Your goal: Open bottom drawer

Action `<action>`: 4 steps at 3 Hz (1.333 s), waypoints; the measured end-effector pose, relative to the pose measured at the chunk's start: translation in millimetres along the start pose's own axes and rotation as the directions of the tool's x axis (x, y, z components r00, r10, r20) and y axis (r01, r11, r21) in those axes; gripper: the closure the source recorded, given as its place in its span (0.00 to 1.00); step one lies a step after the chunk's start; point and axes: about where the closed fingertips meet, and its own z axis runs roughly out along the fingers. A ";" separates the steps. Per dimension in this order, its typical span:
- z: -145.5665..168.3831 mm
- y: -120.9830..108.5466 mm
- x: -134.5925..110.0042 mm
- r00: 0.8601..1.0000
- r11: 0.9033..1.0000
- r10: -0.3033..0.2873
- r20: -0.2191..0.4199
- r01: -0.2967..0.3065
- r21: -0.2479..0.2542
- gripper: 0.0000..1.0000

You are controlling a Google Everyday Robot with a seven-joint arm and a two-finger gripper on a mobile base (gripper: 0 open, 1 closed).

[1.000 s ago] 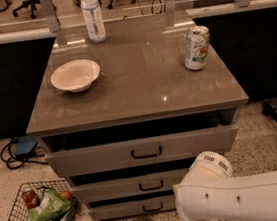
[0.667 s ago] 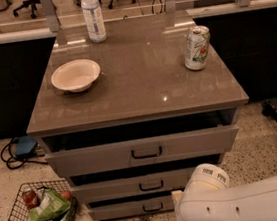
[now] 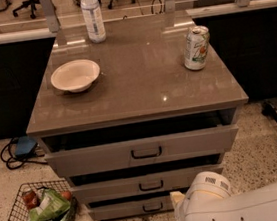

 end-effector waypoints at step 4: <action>117.3 1.1 1.2 0.994 0.994 0.103 -0.021 -0.104 -0.044 0.00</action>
Offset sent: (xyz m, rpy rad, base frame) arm 0.0125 0.0215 -0.1131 -0.0258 0.0157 -0.0516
